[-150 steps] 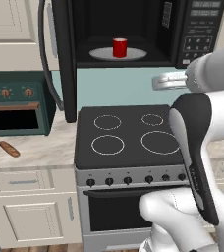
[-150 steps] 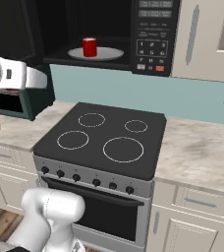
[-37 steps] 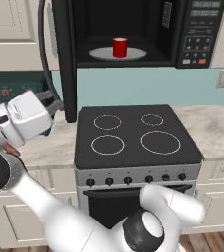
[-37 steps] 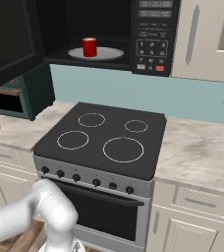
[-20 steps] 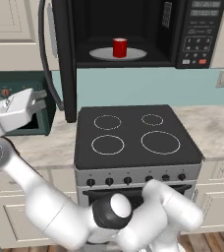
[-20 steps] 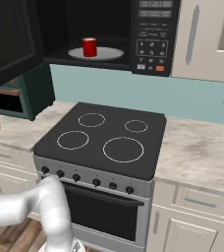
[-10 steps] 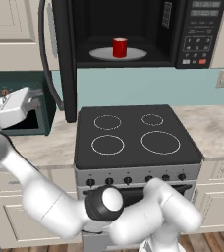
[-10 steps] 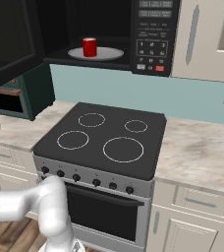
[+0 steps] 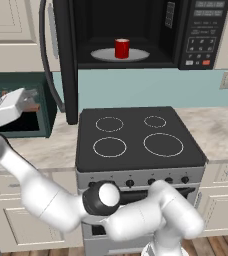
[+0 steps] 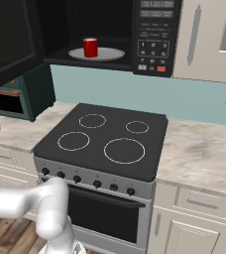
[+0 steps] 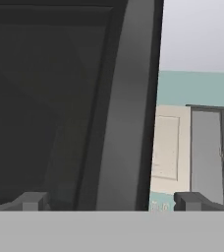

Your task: Pick the mug from the counter and place it inside the microwave. Then close the microwave.

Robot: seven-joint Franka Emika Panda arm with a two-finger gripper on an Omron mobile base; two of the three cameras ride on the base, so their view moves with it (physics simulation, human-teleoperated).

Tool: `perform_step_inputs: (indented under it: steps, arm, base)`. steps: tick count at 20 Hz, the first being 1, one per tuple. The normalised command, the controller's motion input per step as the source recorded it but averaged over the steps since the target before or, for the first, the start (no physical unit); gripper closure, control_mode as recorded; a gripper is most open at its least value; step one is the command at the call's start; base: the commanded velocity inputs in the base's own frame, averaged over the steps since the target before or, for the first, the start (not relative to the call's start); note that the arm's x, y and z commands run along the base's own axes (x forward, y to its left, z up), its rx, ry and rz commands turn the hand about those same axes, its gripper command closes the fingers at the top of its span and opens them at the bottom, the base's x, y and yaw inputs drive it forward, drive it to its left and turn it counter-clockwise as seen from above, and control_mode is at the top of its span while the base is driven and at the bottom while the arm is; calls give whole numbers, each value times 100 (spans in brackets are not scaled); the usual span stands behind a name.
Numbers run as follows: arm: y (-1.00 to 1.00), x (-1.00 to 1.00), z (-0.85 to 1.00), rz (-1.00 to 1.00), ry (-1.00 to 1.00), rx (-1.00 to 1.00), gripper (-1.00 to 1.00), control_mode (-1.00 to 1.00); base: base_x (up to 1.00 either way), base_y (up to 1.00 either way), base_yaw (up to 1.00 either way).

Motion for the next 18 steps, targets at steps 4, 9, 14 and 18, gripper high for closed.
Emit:
perform_step_inputs:
  steps: [4,9,14,18]
  arm:
    - [5,9,0,1,2,0,-100,-100]
    - [-3,0,1,0,0,0,-100,-100]
    - [-47,0,6,0,-1,0,-100,-100]
    - [-66,0,8,0,0,2,-100,-100]
  base:
    - [0,0,0]
    - [0,0,0]
    - [0,0,0]
    - [0,0,0]
